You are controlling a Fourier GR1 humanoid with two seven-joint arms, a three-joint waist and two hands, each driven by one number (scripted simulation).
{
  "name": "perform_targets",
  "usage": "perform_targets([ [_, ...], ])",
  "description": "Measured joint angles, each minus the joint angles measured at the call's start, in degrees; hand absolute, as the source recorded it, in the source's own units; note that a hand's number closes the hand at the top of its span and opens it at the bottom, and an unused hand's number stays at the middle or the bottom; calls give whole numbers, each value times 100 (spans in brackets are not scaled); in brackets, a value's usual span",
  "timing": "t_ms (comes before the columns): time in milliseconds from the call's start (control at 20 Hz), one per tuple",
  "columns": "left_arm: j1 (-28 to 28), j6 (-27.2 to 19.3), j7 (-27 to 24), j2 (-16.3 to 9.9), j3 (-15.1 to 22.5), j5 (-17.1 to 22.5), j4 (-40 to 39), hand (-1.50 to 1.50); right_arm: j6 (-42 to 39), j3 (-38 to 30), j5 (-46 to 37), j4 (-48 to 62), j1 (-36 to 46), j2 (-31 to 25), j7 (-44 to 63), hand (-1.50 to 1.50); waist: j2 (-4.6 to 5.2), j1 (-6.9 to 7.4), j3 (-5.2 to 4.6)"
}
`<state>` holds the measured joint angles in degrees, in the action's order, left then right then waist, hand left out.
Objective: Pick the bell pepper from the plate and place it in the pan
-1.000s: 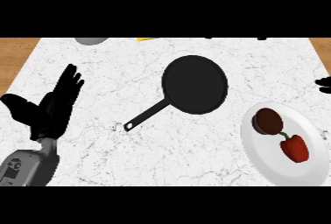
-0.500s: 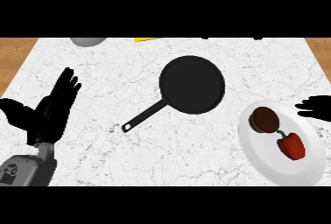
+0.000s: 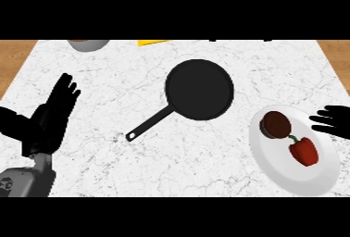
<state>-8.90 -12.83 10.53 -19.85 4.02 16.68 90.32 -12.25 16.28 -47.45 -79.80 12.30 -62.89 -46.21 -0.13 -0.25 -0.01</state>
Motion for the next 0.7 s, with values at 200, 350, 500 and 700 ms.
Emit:
perform_targets([
  [200, 109, 118, -102, 92, -74, -83, -10, 0, -123, -184, -165, -405, -260, 211, 139, -150, 1, 2, -1],
  [350, 69, 194, -38, 123, -161, -114, -5, 0, -174, -247, -357, -642, -459, 431, 230, -150, 4, 2, 0],
  [500, 2, 304, -38, 139, -286, -129, -109, 0, -297, -281, -644, -769, -531, 651, 425, -150, 6, 8, 0],
  [700, -103, 357, 49, 202, -353, -204, -136, 0, -378, -306, -1078, -772, -517, 978, 681, -150, 9, 20, 0],
])
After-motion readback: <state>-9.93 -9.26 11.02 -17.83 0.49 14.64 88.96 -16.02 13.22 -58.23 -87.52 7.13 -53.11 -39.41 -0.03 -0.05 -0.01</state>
